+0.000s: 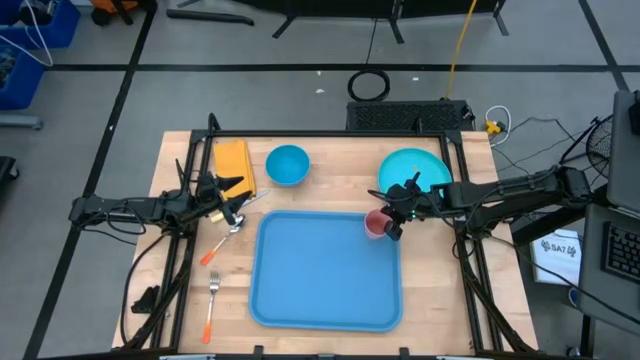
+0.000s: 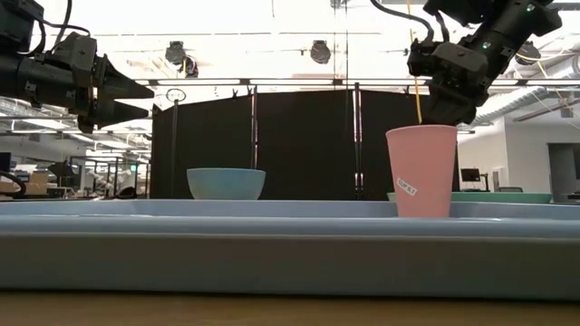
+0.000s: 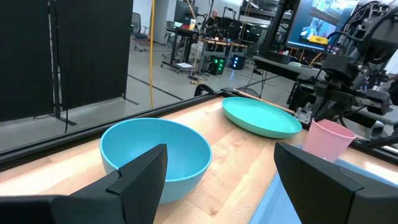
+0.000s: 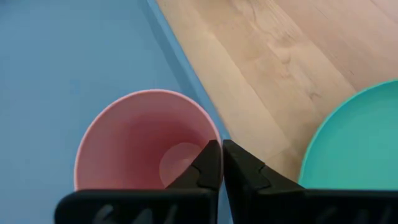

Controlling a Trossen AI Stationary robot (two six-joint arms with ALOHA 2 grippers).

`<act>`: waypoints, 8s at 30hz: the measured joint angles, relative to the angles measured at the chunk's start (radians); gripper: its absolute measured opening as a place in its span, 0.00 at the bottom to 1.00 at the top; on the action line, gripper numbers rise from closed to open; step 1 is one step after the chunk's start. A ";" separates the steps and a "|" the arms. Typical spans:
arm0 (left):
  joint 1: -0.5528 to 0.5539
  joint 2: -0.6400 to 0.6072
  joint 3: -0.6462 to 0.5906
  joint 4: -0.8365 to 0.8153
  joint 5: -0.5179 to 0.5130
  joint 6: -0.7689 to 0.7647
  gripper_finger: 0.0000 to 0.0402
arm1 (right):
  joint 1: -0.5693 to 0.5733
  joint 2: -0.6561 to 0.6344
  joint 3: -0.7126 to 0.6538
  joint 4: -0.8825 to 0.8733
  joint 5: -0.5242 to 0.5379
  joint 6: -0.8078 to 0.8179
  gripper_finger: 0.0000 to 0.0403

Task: Set up tray
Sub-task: Put the pink cup on the blue tray, then put the green plate on the blue tray, then put the blue bowl on the green plate on the blue tray

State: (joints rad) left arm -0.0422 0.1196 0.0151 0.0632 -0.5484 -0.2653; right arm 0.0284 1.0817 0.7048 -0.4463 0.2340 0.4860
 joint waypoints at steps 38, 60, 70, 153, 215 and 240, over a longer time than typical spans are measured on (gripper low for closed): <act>0.000 0.000 0.001 -0.006 0.000 0.000 0.75 | -0.115 -0.111 0.001 0.004 0.031 -0.090 0.39; 0.000 0.000 0.001 -0.007 0.006 0.001 0.75 | -0.166 -0.276 0.002 -0.595 -0.109 0.080 0.39; 0.000 0.000 0.001 -0.007 0.006 0.005 0.75 | -0.166 -0.167 -0.114 -0.459 -0.109 0.101 0.42; 0.000 0.000 0.000 -0.006 0.006 0.005 0.75 | 0.300 0.474 0.621 0.101 -0.161 -0.381 0.00; 0.000 0.005 0.000 -0.008 0.034 -0.005 0.75 | 0.606 0.652 0.626 -0.031 -0.203 0.336 0.26; 0.061 0.035 0.024 -0.058 0.101 -0.337 0.75 | 0.277 0.548 0.624 0.234 0.106 -0.421 0.29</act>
State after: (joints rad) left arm 0.0183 0.1547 0.0388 0.0051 -0.4471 -0.6025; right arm 0.3051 1.6300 1.3285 -0.2120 0.3400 0.0646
